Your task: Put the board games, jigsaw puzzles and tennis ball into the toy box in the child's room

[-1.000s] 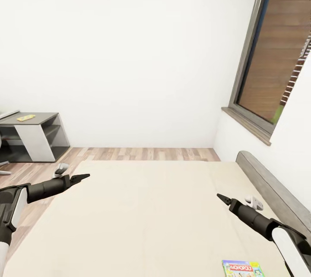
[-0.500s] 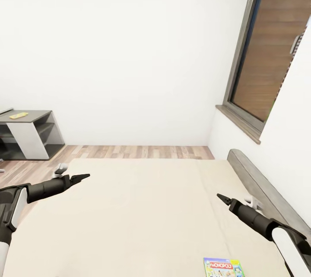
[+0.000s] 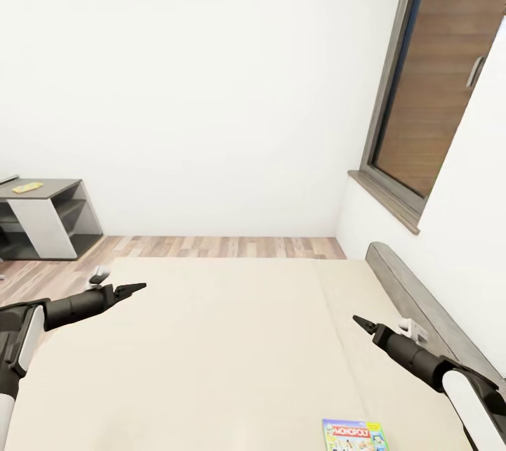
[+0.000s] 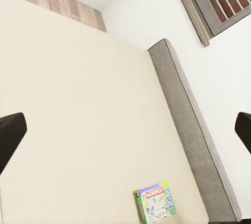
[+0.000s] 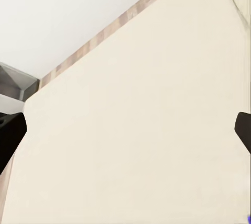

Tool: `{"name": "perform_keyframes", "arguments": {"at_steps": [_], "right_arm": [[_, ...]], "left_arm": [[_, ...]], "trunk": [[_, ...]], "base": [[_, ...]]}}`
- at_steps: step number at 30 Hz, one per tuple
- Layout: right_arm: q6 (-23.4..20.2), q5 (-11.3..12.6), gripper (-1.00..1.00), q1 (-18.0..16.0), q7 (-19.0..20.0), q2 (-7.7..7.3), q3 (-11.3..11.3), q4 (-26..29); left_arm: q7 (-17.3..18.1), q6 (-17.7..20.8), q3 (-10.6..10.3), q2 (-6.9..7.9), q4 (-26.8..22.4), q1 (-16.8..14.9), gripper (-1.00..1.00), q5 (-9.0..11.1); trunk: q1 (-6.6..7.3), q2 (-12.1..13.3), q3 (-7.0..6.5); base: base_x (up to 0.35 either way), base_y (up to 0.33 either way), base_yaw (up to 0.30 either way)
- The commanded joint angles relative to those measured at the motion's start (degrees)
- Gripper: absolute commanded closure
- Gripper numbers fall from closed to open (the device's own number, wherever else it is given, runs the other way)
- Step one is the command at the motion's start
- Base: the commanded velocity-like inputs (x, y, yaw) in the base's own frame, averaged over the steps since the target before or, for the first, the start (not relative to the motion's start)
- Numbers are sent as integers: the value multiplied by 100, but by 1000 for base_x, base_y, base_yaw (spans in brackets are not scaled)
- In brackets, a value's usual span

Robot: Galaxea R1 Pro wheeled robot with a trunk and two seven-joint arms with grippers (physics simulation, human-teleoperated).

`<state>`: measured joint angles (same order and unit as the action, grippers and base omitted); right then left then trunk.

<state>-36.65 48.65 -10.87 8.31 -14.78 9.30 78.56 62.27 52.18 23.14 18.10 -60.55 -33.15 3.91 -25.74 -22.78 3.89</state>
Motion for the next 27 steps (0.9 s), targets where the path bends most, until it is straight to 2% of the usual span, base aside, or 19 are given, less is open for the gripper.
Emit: {"name": "perform_keyframes", "arguments": {"at_steps": [1, 6, 15, 22, 27], "right_arm": [[-32, -4, -100, -5, 22, 1, 10, 1], [-34, -4, -100, -3, 22, 1, 10, 1], [-34, -2, -100, -4, 22, 1, 10, 2], [-33, -4, -100, -4, 22, 1, 9, 7], [-27, -20, -100, -6, 17, 1, 3, 4]], "left_arm": [[4, 49, 2, 0, 1, -6, -100, 22], [4, 50, 5, 0, 1, -7, -100, 22], [4, 47, 9, 0, 0, -7, -100, 22], [4, 54, -8, 0, 0, -5, -100, 20], [4, 55, 8, 0, 0, -7, -100, 16]], "trunk": [[-4, -14, 13], [-4, -14, 14], [-4, -14, 14], [-4, -14, 14], [-4, -14, 14]], "base": [[0, -239, 0], [0, -257, 0], [0, -64, 0], [0, -210, 0], [0, -73, 0]]}}
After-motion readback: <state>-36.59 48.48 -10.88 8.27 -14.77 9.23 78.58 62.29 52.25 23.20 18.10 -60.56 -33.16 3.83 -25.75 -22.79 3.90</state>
